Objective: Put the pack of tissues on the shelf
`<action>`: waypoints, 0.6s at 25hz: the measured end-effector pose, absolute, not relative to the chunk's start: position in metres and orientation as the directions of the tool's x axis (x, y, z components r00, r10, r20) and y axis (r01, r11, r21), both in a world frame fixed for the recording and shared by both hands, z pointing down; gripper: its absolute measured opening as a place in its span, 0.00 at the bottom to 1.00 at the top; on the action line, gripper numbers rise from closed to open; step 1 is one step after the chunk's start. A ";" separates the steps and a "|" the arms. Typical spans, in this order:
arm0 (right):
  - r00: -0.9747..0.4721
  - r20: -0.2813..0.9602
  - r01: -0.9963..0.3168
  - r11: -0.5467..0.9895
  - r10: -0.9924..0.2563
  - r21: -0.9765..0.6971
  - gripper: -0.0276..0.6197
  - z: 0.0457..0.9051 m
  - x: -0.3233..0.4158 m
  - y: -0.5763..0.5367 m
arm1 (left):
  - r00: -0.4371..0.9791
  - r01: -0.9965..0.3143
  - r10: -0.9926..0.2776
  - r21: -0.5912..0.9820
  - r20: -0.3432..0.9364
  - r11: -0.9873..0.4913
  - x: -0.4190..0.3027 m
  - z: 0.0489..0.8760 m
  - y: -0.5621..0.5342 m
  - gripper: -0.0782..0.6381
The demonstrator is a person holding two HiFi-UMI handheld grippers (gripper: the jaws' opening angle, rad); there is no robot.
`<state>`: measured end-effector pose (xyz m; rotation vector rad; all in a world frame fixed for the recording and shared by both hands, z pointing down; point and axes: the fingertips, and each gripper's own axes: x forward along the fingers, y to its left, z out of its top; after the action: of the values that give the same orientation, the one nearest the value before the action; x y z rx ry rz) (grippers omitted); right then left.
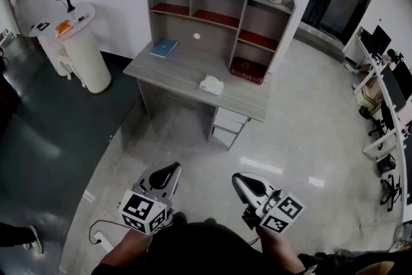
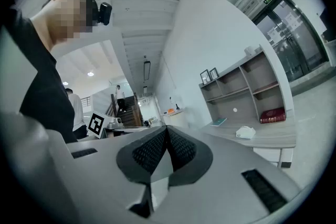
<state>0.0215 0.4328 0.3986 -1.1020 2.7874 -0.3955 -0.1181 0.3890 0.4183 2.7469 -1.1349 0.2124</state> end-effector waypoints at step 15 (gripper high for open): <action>-0.697 -0.024 -0.694 0.683 -0.716 -0.229 0.07 0.399 0.070 0.448 | 0.713 -0.696 -0.675 0.073 0.188 -0.714 -0.070 0.417 0.396 0.14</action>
<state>0.0700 0.4479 0.3992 -1.1683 2.7787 -0.3092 -0.0696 0.3964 0.4171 2.7775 -1.1180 0.2225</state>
